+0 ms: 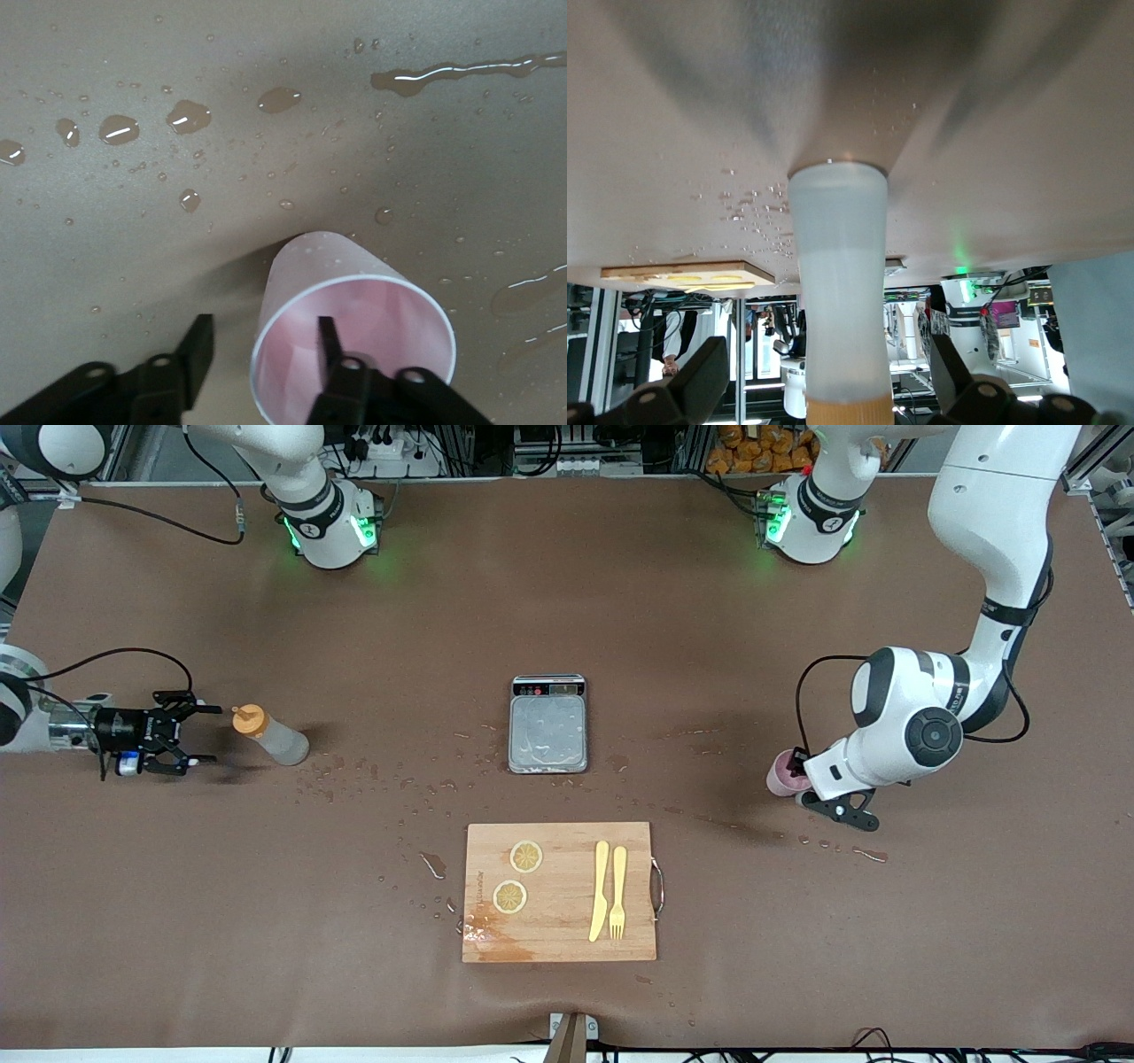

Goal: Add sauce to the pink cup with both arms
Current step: 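Carry the pink cup onto the scale while the right gripper grasps the bottle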

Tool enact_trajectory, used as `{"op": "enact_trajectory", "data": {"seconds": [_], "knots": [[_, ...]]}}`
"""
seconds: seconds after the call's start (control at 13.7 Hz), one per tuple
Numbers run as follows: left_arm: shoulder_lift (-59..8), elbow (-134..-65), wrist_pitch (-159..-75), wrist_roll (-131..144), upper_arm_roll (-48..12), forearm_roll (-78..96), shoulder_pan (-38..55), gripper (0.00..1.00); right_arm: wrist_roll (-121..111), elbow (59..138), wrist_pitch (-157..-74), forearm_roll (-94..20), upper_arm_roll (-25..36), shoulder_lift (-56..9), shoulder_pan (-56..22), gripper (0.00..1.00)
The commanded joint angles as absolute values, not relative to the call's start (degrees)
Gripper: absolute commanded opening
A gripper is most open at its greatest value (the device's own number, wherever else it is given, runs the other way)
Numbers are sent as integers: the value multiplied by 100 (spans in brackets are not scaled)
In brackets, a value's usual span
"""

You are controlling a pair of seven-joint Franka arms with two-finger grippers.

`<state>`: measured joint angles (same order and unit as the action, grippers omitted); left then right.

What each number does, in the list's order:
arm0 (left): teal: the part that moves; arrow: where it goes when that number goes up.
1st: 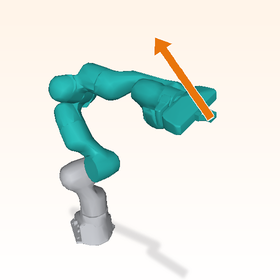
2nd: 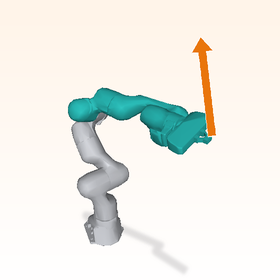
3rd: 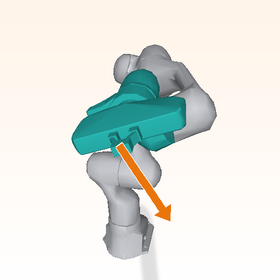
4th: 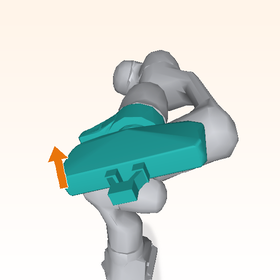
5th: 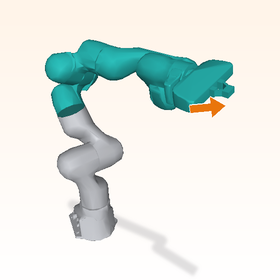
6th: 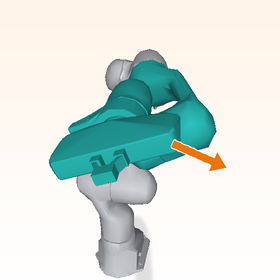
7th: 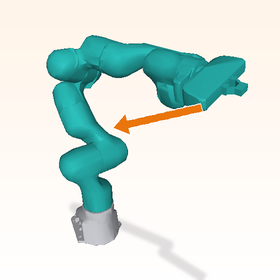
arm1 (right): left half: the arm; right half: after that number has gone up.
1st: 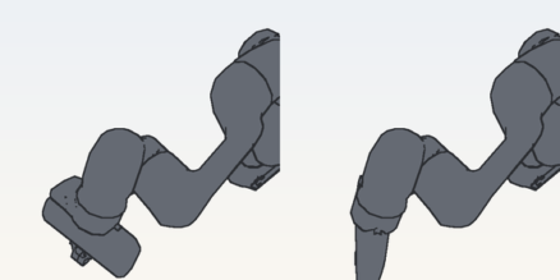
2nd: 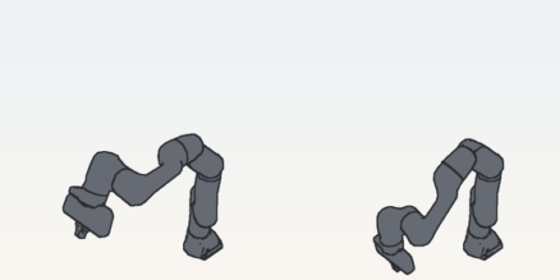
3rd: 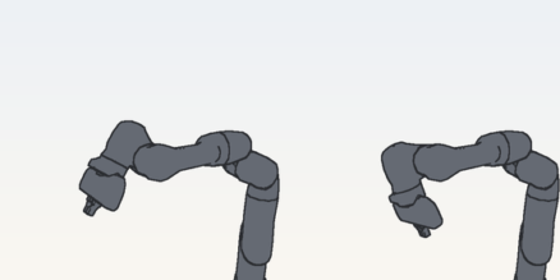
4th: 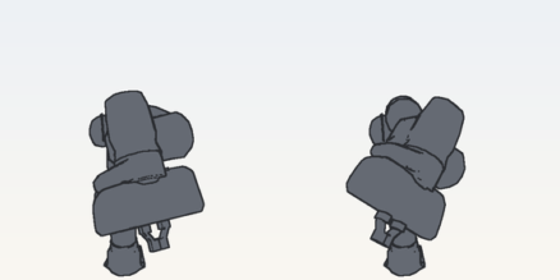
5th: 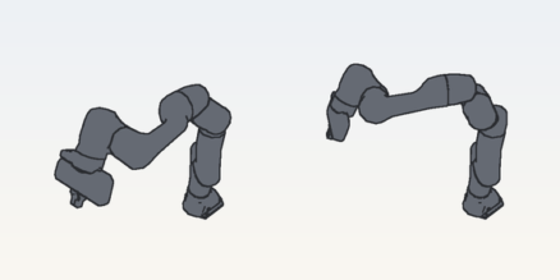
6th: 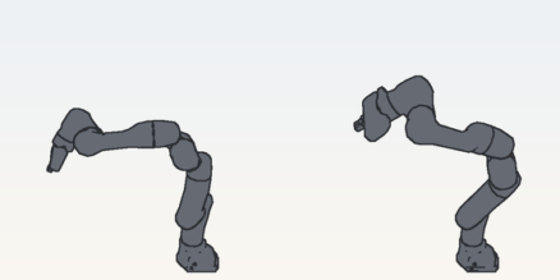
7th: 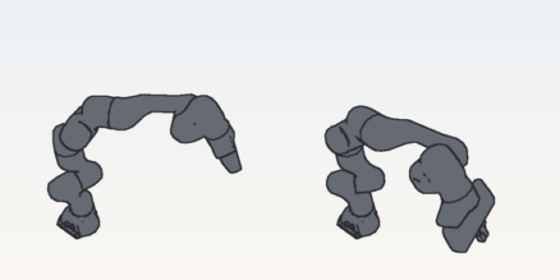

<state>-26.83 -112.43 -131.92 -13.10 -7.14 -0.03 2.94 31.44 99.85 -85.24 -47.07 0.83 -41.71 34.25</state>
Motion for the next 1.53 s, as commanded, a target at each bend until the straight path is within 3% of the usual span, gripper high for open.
{"op": "enact_trajectory", "data": {"seconds": [0.0,0.88,1.31,1.46], "knots": [[-2584,-11180,-13070,-1354,-721,-123,264,0,3076,10124,-8666,-4852,18,-4192,3314,100],[-1556,-11049,-12658,-748,-791,-44,264,0,3085,10573,-9070,-5027,9,-4140,2786,100],[-1547,-10626,-12015,507,-1615,-35,264,0,3085,10573,-9079,-5027,9,-4148,2716,100],[-1634,-10433,-12015,1026,-1976,-27,307,0,3076,10573,-9070,-5027,9,-4148,2716,91]]}}
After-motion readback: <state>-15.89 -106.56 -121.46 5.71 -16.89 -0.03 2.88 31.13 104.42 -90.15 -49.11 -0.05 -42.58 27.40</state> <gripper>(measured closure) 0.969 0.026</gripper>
